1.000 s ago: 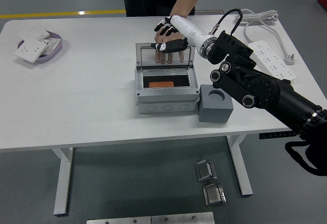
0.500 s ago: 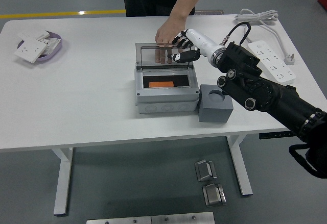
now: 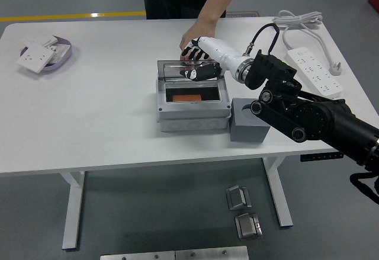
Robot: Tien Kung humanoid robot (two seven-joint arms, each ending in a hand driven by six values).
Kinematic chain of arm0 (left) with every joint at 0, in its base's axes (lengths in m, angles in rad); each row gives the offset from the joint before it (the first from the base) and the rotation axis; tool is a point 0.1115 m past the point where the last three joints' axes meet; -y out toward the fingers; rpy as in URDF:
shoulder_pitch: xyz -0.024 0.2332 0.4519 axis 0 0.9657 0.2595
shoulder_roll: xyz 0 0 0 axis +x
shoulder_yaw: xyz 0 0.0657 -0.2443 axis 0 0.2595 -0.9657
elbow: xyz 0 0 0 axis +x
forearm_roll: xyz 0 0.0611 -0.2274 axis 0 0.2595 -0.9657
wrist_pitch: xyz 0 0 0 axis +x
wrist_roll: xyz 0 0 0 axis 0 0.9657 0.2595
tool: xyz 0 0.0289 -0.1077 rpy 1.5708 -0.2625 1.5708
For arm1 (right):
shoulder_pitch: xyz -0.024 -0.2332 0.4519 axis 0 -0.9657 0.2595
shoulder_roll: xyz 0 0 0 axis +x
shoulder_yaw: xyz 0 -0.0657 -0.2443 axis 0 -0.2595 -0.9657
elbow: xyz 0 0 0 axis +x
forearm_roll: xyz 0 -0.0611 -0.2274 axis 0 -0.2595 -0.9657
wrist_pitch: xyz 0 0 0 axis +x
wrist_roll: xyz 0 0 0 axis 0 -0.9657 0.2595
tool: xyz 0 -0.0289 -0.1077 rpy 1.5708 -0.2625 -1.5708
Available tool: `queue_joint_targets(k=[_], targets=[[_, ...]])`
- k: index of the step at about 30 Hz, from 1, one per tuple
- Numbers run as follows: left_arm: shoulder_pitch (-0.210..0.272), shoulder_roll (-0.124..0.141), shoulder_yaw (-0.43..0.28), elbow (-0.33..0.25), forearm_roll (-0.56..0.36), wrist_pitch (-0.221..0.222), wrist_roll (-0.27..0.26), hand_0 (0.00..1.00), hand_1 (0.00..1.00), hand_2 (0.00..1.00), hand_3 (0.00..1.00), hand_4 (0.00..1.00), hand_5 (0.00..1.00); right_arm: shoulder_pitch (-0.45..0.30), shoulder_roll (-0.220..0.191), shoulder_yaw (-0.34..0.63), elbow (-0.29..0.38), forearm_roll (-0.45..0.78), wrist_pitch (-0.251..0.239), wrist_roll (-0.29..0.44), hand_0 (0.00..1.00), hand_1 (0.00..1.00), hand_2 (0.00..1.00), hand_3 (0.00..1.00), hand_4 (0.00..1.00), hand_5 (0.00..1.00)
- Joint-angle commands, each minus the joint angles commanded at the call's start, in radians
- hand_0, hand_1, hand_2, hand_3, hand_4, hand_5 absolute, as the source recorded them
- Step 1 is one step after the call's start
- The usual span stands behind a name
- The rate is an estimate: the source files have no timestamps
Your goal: Pick up the cylinder from the cube,place it in the box,flap close box
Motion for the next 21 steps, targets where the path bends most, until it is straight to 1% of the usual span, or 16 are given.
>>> queue_joint_targets(k=[9,10,16,21], targets=[[0.006,-0.003,-0.007,0.0,-0.001,0.002,0.0,0.601,0.621,0.617,0.612,0.678,0.306,-0.052,-0.051,-0.017,0.107,-0.016,-0.01,-0.012,0.55,0.618,0.63,0.683,0.762,0.379],[0.006,-0.004,-0.008,0.0,-0.002,0.002,0.0,0.601,0.621,0.617,0.612,0.678,0.304,-0.061,-0.056,-0.016,0.123,-0.024,-0.01,-0.017,0.53,0.614,0.628,0.683,0.76,0.378],[0.008,-0.007,-0.007,0.0,-0.007,0.002,-0.002,0.601,0.621,0.617,0.612,0.678,0.304,-0.107,-0.061,0.001,0.183,-0.098,-0.009,-0.047,0.519,0.612,0.628,0.685,0.756,0.372],[0.009,-0.009,-0.011,0.0,-0.005,0.002,-0.002,0.601,0.621,0.617,0.612,0.678,0.304,-0.142,-0.049,0.032,0.183,-0.135,-0.011,-0.057,0.519,0.612,0.628,0.685,0.756,0.372]])
